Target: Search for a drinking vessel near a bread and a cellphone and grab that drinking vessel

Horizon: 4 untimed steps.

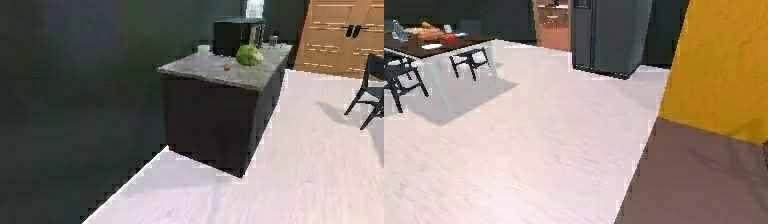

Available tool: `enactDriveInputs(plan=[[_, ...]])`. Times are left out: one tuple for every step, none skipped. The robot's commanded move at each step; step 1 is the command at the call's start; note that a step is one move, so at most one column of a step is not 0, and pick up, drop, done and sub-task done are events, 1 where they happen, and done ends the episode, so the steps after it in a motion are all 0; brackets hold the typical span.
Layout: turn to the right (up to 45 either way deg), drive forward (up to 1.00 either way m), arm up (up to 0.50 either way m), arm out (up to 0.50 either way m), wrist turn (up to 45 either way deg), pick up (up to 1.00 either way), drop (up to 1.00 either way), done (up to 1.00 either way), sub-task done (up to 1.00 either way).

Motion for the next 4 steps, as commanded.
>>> enactDriveInputs(plan=[[45.0, 0.00, 0.00, 0.00, 0.0, 0.00, 0.00, 0.00, 0.00], [0.0, 1.00, 0.00, 0.00, 0.0, 0.00, 0.00, 0.00, 0.00], [3.0, 0.00, 0.00, 0.00, 0.0, 0.00, 0.00, 0.00, 0.00], [0.0, 0.20, 0.00, 0.00, 0.0, 0.00, 0.00, 0.00, 0.00]])
